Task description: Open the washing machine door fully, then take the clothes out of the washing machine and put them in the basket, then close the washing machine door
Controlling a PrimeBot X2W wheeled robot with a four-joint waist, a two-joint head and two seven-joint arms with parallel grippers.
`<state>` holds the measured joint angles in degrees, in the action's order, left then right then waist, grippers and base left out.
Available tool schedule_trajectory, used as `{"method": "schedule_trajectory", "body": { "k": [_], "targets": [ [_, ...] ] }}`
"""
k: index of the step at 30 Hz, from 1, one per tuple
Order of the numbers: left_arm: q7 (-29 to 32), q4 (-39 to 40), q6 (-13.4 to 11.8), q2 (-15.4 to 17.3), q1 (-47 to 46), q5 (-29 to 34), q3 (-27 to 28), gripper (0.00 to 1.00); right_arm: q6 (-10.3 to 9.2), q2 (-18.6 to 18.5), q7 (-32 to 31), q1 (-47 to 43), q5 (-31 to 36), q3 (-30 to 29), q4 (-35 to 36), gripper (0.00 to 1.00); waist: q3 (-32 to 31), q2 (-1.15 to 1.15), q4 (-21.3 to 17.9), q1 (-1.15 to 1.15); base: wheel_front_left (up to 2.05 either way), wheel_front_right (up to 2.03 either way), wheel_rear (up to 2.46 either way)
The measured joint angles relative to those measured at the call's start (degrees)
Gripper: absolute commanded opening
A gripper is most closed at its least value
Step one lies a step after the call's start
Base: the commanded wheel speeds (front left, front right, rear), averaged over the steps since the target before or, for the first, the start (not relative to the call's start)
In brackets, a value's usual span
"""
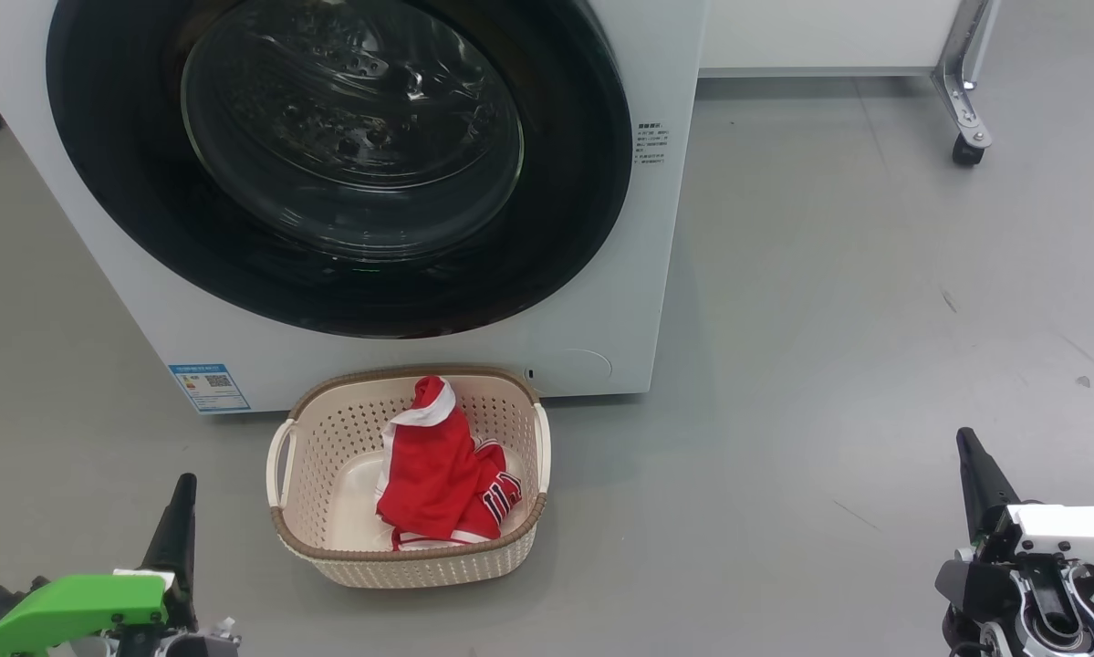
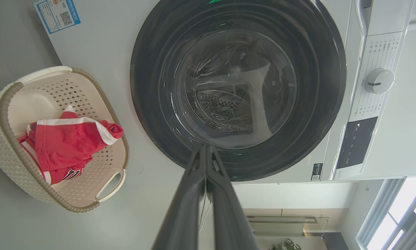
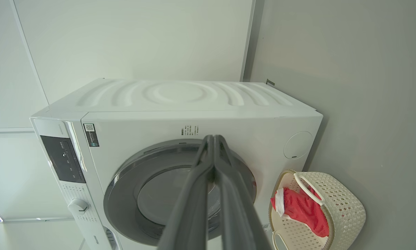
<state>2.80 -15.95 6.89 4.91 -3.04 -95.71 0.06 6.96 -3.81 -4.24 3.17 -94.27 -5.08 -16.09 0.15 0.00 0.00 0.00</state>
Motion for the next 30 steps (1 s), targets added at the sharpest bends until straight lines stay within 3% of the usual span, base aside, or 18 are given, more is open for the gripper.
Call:
{"method": "schedule_trajectory", "body": {
  "k": [30],
  "targets": [
    [0.2,0.1,0.0,0.0,0.0,0.0,0.2,0.0,0.0,0.0,0.0,0.0,0.0,-0.1,0.0,0.0,0.0,0.0,0.0,0.0,0.0,0.0,0.0]
  ]
}}
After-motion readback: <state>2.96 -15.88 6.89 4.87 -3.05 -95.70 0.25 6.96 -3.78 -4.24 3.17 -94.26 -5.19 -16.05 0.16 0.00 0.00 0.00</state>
